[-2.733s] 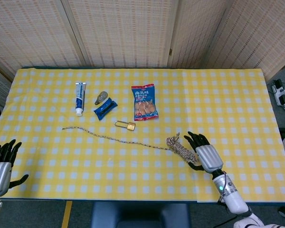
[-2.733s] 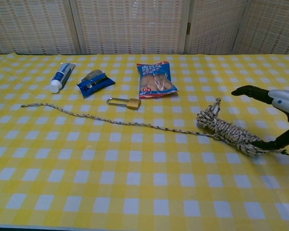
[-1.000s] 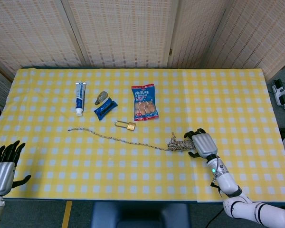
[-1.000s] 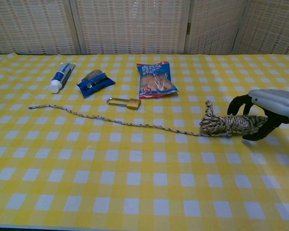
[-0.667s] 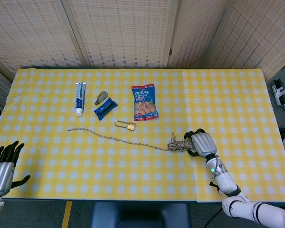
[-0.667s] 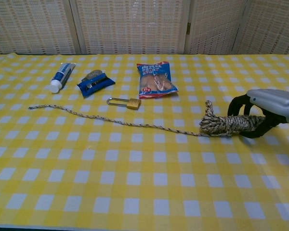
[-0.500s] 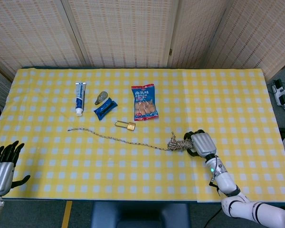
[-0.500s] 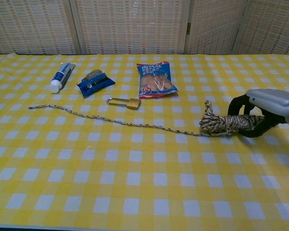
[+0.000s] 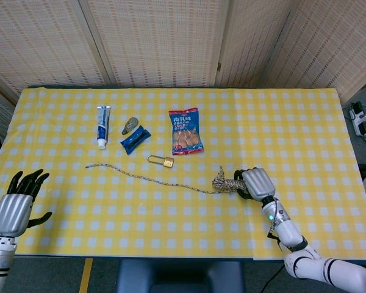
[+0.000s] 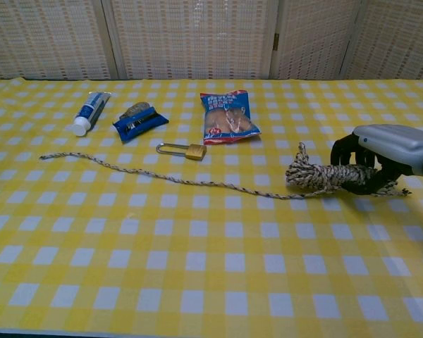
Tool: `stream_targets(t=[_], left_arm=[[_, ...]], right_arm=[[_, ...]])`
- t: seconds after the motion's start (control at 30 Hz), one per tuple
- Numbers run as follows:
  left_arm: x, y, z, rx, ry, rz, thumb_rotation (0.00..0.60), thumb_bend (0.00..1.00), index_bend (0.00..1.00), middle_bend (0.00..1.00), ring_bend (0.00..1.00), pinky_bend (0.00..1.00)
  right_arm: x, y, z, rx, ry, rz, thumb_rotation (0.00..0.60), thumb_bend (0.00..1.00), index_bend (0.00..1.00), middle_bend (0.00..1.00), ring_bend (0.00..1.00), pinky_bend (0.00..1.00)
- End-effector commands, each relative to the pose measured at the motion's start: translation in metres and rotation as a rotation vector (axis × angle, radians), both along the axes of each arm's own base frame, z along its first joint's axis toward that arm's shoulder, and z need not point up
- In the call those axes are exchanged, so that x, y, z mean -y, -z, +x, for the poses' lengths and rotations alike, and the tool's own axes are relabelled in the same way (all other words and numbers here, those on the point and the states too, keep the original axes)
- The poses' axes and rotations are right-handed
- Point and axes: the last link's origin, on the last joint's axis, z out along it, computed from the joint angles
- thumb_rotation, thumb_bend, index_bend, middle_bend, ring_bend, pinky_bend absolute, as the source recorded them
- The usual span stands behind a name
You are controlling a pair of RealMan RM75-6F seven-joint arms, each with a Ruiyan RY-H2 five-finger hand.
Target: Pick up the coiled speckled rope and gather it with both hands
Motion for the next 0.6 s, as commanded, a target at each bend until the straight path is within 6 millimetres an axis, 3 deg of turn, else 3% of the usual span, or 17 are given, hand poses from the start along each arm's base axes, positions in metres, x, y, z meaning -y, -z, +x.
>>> stream_targets(t=[0.03,0.27,0.6], left_arm=[[-0.021,0.006,0.018,0.016,0.068,-0.018,0.600,0.18,0.20,0.17,0.21,0.06],[-0.067,0.038,0.055,0.029,0.140,-0.118,0.600,0.23,0.36,0.34,0.38,0.26],[-0.126,0.091,0.082,0.026,0.093,-0.260,0.600,0.24,0.38,0.52,0.54,0.54]], right_arm=[[0.004,-0.009,0.010,0.034,-0.048,-0.005,0.600,0.55,0.58,0.54,0.55,0.46],[0.015,-0.020,0.029,0.043,-0.134,0.003,0.600,0.55,0.58,0.54,0.55,0.46],[0.026,-0.024,0.046,0.040,-0.173,-0.013,0.600,0.56,0.59,0.54,0.55,0.46]])
